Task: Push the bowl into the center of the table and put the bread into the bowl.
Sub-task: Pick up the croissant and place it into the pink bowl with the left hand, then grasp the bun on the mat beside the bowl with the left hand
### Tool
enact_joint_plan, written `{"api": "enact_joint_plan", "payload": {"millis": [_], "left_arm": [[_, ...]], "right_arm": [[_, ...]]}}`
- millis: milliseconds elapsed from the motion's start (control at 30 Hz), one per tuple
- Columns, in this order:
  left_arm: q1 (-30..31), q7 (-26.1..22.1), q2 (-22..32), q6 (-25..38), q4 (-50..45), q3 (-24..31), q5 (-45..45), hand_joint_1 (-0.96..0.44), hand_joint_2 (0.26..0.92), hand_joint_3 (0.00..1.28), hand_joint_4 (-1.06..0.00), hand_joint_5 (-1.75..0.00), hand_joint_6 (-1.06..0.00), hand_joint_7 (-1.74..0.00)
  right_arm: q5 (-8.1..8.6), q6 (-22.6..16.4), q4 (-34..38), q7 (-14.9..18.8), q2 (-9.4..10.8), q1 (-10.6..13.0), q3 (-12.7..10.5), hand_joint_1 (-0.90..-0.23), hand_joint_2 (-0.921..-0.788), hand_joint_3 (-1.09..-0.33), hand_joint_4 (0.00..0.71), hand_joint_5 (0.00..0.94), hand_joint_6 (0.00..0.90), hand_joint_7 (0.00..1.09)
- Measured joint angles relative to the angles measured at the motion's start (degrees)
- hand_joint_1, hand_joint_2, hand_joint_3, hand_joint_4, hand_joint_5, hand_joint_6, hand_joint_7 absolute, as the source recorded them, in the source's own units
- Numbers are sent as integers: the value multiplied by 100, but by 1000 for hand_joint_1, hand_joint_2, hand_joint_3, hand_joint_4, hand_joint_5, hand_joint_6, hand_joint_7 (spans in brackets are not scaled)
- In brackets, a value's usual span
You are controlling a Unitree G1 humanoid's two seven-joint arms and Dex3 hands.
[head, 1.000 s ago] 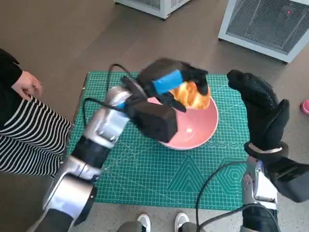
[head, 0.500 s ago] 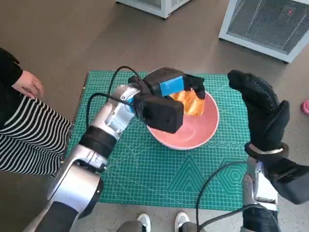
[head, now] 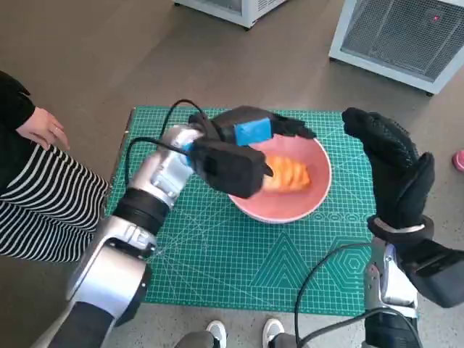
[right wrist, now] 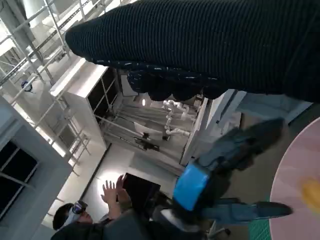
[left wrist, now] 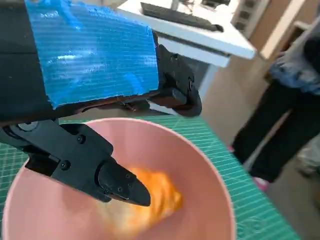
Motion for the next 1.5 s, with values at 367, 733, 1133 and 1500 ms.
{"api": "enact_joint_plan", "payload": {"millis": [367,733,1133,1500], "left_arm": [[645,-712,954,155,-1694,443,-410,18,765,0,-139,-1,-255,-52],[1344,-2068,2501,886,-3243,815,-666,75,761,2,-44,0,-247,-26],[1870,-2643,3462,1709,-4393,1093,-609,82,726,0,-64,-11,-269,-26],[2298,-2384,3476,1687,-4215,1173,-585,114,722,0,-114,-13,-314,-26]], "right_arm": [[14,91,-1,2,-7,-9,23,-688,-921,-672,184,1,125,410],[67,207,-63,71,-15,-22,42,-697,-921,-670,184,1,126,411],[236,249,-29,218,-2,-167,57,-699,-921,-670,185,1,128,412],[283,259,92,370,0,-213,59,-698,-921,-670,194,5,127,412]]}}
